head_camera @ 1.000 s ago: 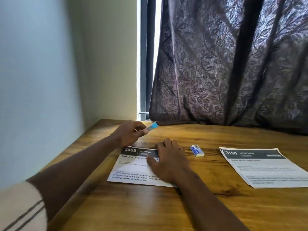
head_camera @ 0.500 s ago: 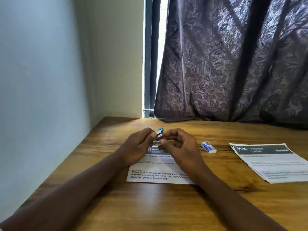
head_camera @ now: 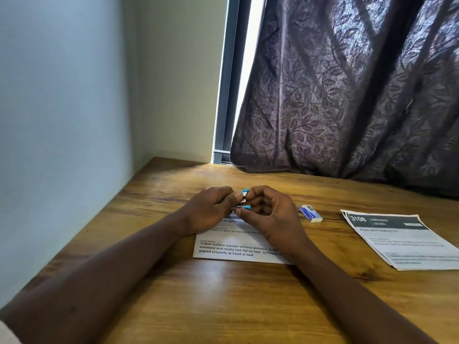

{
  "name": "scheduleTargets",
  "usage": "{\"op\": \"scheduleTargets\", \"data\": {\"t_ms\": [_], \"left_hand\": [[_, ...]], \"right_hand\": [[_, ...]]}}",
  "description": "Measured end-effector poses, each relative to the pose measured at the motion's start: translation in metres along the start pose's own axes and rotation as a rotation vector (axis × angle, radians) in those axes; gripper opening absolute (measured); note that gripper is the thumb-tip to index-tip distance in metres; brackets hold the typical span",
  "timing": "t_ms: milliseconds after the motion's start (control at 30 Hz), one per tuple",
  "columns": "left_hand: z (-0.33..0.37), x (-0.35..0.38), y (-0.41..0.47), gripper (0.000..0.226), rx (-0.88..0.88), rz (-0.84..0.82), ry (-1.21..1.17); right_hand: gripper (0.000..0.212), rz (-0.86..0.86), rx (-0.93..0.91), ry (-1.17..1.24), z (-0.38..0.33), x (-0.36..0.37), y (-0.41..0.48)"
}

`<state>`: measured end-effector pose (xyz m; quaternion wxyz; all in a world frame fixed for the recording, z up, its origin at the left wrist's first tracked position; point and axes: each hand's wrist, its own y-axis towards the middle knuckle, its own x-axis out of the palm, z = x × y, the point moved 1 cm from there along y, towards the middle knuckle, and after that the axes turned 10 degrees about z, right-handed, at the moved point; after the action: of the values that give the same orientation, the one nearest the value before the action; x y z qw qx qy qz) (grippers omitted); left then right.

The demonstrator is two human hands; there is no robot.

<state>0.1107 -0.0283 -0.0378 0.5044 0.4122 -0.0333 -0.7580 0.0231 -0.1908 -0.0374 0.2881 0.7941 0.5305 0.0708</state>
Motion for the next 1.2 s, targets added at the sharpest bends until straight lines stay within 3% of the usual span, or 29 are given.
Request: {"op": "scheduleTargets", "data": {"t_ms": [267,400,600,800,967,1200], "left_hand": [[0.004,0.002,0.0,0.033,-0.084,-0.049,-0.031],[0.009,-0.008,0.004,0.039,-0.271,-0.049,-0.283],[0.014,-0.017,0.0,0.031,-0.215,-0.179,-0.236],[0.008,-0.038,0.001,0.007,-0.143,-0.094,-0.065],[-0.007,-0.05,0.003,0.005,-0.061,-0.021,0.1],[-0.011,-0.05,0.005,0.008,-0.137,-0.043,0.149]], "right_hand": [[0.027,0.013,0.017,-0.049,-0.004,-0.002,-0.002],[0.028,-0.052,0.031,-0.065,-0.008,0.003,-0.009],[0.026,0.074,0.032,-0.06,-0.006,0.002,-0.006],[0.045,-0.047,-0.118,-0.589,0.001,0.0,-0.003],[0.078,-0.28,-0.004,-0.93,0.008,-0.002,0.003],[0.069,-0.264,-0.138,-1.073,0.011,-0.003,0.008]]}}
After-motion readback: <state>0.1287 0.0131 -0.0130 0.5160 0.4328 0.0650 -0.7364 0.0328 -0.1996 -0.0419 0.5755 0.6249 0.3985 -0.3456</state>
